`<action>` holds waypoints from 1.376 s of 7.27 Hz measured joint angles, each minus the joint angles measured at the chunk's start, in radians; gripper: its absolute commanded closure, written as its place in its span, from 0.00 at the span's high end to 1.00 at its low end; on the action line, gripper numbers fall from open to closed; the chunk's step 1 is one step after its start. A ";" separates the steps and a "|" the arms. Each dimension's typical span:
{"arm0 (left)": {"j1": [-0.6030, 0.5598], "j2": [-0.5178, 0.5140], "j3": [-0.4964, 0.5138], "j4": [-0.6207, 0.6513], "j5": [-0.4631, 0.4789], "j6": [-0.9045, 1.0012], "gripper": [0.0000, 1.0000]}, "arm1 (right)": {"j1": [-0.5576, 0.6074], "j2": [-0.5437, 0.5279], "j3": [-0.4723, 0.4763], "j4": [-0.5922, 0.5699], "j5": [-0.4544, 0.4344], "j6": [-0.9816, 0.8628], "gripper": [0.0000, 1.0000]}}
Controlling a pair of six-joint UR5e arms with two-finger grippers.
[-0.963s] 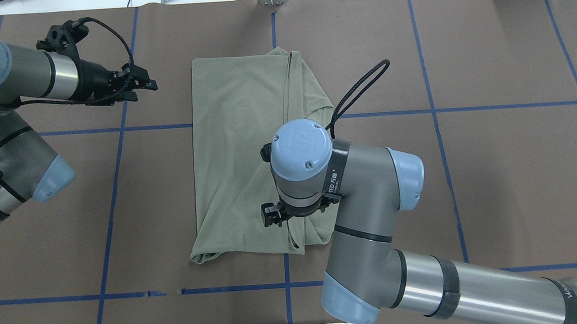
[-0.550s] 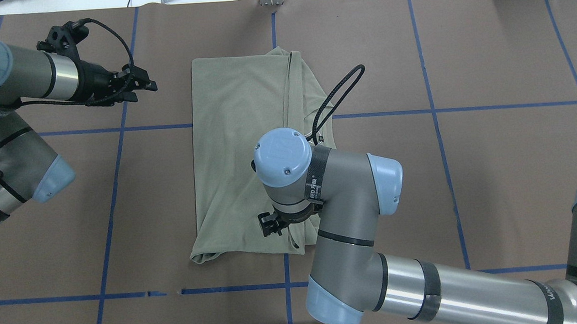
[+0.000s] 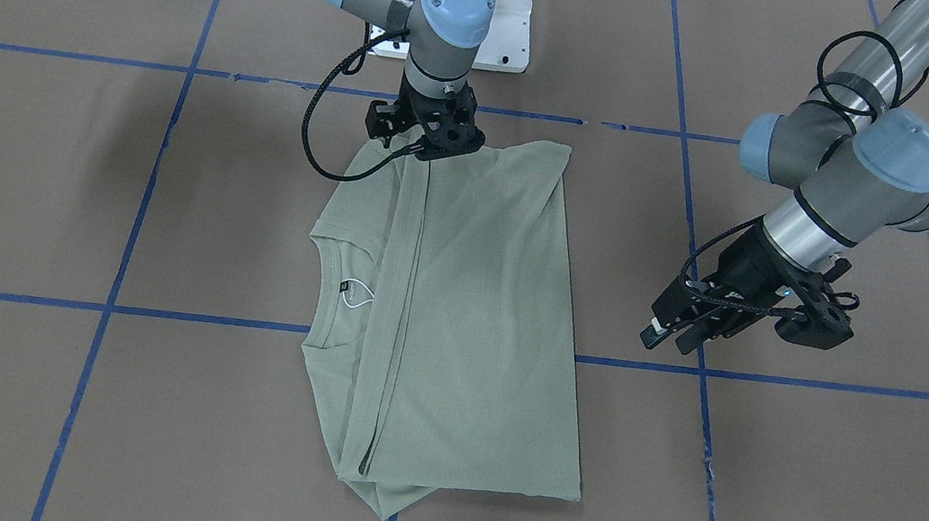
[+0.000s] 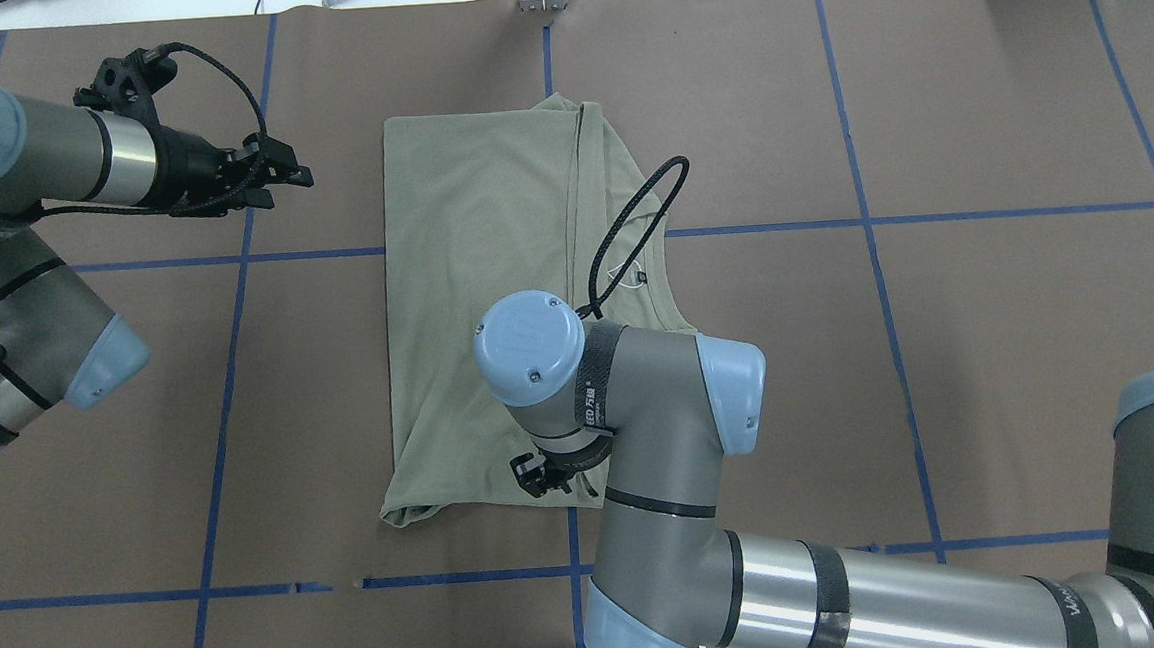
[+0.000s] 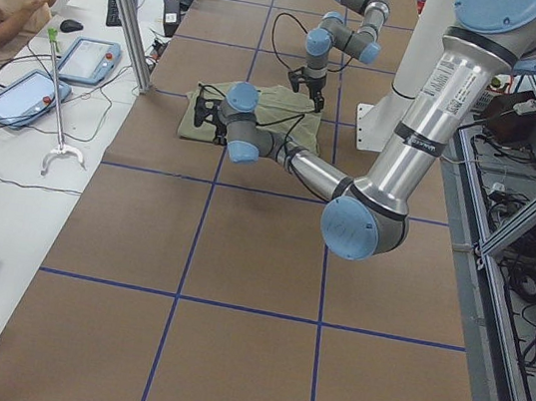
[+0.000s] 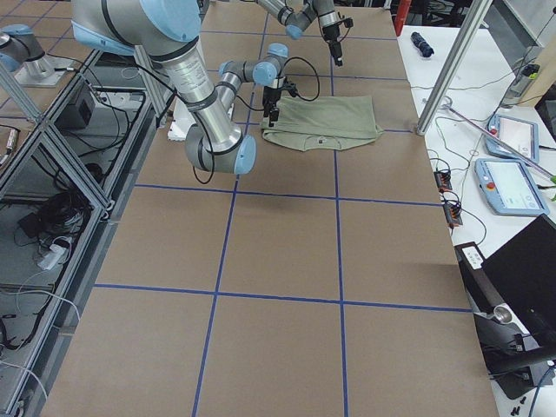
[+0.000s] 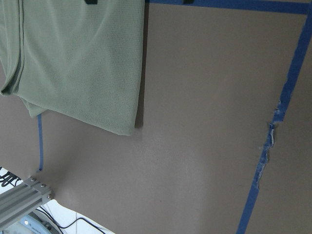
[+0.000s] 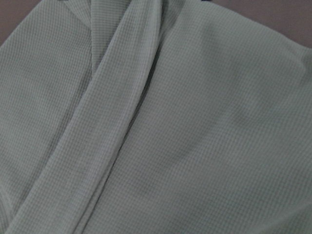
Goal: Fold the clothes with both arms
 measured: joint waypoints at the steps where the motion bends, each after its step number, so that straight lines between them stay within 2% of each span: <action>1: 0.000 0.000 0.001 0.000 0.000 0.000 0.66 | -0.011 0.004 0.000 -0.008 -0.021 0.000 0.50; 3: 0.001 0.000 0.008 -0.001 -0.001 0.000 0.66 | -0.031 0.006 -0.001 -0.011 -0.051 0.000 0.60; 4: 0.002 0.000 0.012 -0.002 -0.001 0.000 0.66 | -0.035 0.005 -0.003 -0.011 -0.055 0.000 0.51; 5: 0.002 0.000 0.013 -0.003 -0.001 0.000 0.66 | -0.039 0.005 -0.004 -0.011 -0.058 0.000 0.16; 6: 0.003 0.000 0.014 -0.003 -0.001 0.000 0.66 | -0.043 0.003 -0.005 -0.011 -0.059 0.002 0.00; 10: 0.003 -0.002 0.012 -0.005 -0.001 -0.001 0.66 | -0.033 -0.003 0.012 -0.036 -0.055 -0.002 0.00</action>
